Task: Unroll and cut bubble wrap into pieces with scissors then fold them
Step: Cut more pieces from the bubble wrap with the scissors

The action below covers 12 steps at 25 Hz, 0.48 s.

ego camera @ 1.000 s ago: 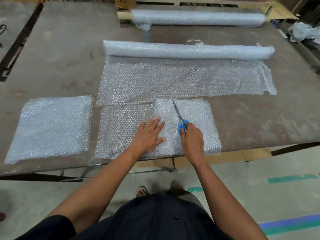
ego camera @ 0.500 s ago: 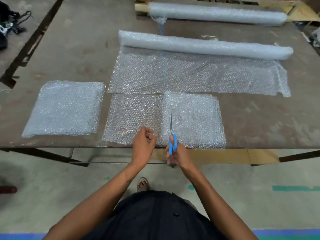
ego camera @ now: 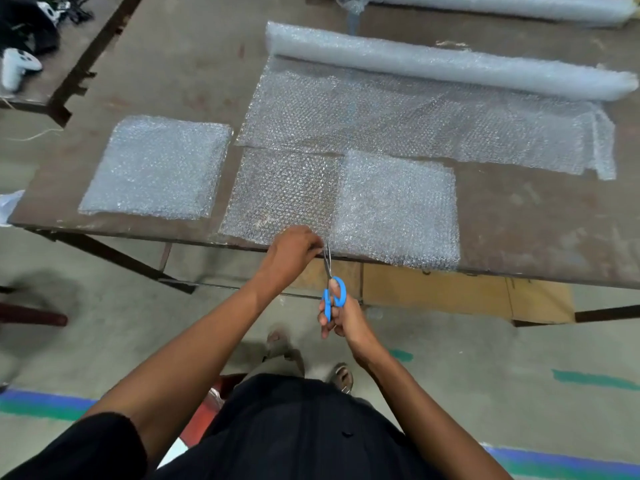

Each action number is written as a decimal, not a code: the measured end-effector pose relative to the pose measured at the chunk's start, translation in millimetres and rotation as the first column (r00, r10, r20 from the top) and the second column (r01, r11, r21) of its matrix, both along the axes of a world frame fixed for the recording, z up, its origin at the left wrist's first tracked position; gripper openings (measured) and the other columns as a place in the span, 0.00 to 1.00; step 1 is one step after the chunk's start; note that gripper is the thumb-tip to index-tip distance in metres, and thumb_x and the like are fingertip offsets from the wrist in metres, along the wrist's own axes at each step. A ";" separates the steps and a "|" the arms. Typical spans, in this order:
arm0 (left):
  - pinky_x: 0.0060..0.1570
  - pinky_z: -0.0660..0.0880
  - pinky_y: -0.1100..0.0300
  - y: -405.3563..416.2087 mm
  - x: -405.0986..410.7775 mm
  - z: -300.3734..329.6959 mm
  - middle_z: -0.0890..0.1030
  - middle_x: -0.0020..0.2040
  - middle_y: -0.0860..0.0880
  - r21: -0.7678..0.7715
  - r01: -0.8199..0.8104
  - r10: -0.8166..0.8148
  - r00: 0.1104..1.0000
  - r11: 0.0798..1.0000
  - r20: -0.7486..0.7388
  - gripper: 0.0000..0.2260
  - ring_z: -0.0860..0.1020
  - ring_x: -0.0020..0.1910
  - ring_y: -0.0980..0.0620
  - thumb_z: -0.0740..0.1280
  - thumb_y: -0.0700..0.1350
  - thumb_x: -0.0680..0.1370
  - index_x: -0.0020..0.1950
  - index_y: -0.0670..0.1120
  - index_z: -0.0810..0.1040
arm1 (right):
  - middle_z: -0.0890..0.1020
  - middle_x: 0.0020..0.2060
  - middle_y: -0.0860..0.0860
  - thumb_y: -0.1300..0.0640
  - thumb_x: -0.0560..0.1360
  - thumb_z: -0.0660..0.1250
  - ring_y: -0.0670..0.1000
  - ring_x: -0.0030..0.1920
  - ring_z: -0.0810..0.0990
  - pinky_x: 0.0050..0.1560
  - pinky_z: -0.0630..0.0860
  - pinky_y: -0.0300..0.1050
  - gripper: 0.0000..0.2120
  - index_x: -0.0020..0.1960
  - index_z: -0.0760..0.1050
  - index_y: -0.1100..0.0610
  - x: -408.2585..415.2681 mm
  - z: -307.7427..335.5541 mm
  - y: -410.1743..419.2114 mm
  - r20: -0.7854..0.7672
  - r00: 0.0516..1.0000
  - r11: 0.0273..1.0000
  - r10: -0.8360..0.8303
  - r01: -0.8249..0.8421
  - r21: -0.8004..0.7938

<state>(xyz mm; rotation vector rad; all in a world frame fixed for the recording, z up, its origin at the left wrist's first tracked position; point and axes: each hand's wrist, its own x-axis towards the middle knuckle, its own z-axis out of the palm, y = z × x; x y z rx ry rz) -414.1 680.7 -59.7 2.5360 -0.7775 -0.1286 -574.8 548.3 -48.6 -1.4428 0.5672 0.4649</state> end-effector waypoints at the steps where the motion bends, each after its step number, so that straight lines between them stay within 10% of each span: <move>1: 0.51 0.77 0.49 -1.5 3.8 1.0 0.85 0.49 0.44 0.028 0.020 -0.019 0.999 0.999 -0.029 0.06 0.82 0.50 0.42 0.76 0.44 0.79 0.54 0.44 0.88 | 0.80 0.32 0.55 0.36 0.87 0.54 0.55 0.29 0.77 0.30 0.73 0.37 0.30 0.47 0.77 0.61 1.0 2.3 0.2 -0.005 1.000 1.000 -0.008 0.008 -0.002; 5: 0.51 0.72 0.53 -5.7 25.0 5.4 0.83 0.50 0.43 0.087 0.071 -0.059 0.989 0.994 -0.139 0.06 0.81 0.52 0.43 0.74 0.42 0.80 0.54 0.43 0.88 | 0.81 0.32 0.55 0.30 0.81 0.57 0.56 0.30 0.78 0.37 0.78 0.44 0.33 0.46 0.78 0.60 4.8 -3.6 4.9 -0.019 0.998 0.998 -0.057 0.057 -0.011; 12: 0.47 0.78 0.49 1.1 23.9 -5.3 0.79 0.50 0.46 0.096 0.201 -0.210 0.973 0.975 0.095 0.06 0.79 0.48 0.45 0.69 0.46 0.82 0.53 0.44 0.81 | 0.80 0.30 0.56 0.25 0.71 0.62 0.58 0.28 0.77 0.42 0.79 0.57 0.38 0.45 0.79 0.62 17.6 -19.6 20.1 -0.072 0.988 0.990 -0.140 0.141 0.006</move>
